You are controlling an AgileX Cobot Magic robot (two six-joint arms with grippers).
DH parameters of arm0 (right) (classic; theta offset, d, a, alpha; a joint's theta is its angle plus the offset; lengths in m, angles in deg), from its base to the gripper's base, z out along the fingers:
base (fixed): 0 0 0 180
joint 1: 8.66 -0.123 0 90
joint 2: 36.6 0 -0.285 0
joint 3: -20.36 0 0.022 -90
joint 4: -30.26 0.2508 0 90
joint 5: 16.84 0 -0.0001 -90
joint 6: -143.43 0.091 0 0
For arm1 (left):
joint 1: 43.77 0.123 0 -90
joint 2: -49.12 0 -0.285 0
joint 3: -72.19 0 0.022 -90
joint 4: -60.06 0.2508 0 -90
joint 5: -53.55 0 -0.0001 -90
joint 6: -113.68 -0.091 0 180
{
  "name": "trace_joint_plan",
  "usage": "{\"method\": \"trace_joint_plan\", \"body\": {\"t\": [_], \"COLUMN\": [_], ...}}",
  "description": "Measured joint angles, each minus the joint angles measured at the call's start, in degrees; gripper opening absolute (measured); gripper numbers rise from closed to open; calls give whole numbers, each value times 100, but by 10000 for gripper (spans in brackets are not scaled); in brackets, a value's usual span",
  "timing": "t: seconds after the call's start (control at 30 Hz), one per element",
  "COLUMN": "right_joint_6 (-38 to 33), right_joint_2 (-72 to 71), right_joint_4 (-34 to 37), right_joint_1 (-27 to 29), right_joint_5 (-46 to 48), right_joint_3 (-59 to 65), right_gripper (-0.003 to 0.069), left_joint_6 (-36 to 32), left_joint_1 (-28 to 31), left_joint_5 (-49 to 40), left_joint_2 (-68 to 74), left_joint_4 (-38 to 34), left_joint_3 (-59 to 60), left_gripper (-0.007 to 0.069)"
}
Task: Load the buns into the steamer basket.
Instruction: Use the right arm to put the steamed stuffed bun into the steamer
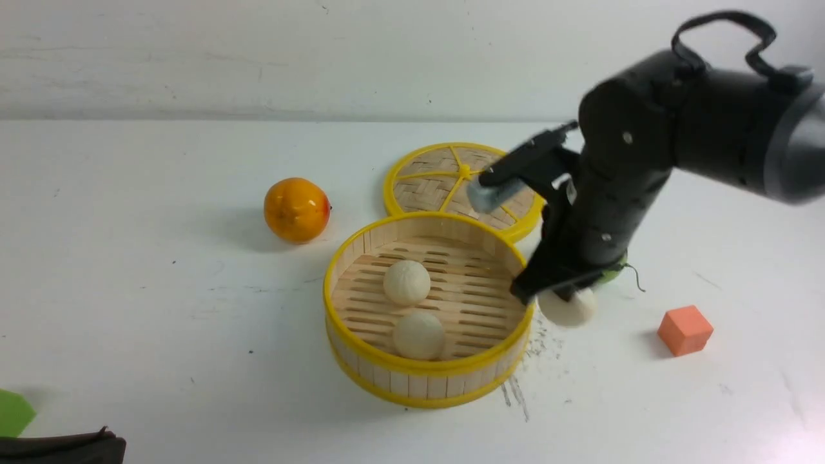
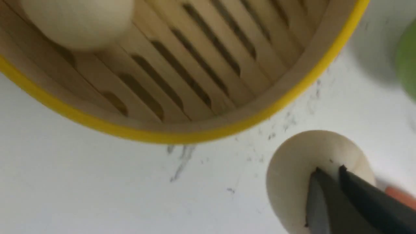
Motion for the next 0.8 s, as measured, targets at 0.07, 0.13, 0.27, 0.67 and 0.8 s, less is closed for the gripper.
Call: {"method": "trace_joint_plan", "body": {"t": [0.07,0.13,0.27,0.67,0.8], "right_joint_6": [-66,-102,-107,-107,-107], "right_joint_2": [54,198,651,1701,1695], "right_joint_4": [137,280,343,346,346], "right_joint_1": [-108,-168,-188,-188,-188], "right_joint_5": [38,6,-245,-927,-951], "right_joint_3": [-386,-676,-952,-1016,-1018], "right_gripper": [1,1,1,142,271], "left_joint_6": [0,0,0,0,0], "left_joint_1": [0,0,0,0,0], "left_joint_5": [0,0,0,0,0], "left_joint_2": [0,0,0,0,0], "left_joint_4": [0,0,0,0,0], "left_joint_3": [0,0,0,0,0], "left_gripper": [4,6,9,20,25]}}
